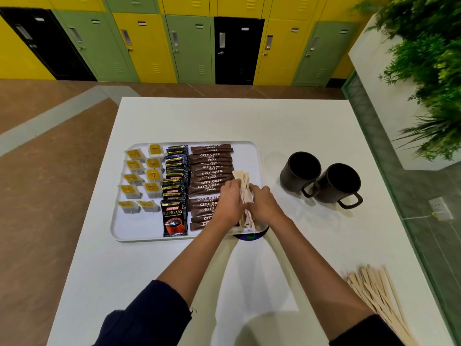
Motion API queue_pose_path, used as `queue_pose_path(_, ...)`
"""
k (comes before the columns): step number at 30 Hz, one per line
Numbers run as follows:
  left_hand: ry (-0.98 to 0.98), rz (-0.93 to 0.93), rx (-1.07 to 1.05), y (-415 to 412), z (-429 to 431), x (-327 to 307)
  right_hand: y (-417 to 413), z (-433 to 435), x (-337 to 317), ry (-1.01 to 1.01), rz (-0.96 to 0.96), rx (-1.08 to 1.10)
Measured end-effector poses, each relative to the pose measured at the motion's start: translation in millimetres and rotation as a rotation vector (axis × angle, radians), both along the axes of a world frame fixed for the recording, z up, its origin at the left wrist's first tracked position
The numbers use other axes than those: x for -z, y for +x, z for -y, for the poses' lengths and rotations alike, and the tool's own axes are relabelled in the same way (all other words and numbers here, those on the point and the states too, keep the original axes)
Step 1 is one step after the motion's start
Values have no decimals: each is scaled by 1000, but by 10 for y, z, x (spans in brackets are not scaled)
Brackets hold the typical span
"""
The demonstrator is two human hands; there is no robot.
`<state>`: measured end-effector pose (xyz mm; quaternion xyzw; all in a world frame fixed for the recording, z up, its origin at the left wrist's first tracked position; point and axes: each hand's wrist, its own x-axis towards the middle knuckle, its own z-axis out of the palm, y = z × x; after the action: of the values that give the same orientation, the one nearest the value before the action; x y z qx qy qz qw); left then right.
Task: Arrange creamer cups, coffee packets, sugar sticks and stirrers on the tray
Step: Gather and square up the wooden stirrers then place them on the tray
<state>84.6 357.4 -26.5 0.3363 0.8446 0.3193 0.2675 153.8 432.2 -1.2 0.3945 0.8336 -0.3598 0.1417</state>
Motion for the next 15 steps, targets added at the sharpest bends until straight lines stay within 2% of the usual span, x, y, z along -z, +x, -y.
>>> queue_pose_path(10,21,-102,-19,84,76,34,83,-12,-30,41,64,-43)
queue_pose_path(15,-1,-68,-24,70,76,50,171,16,-67,-46,115,-66)
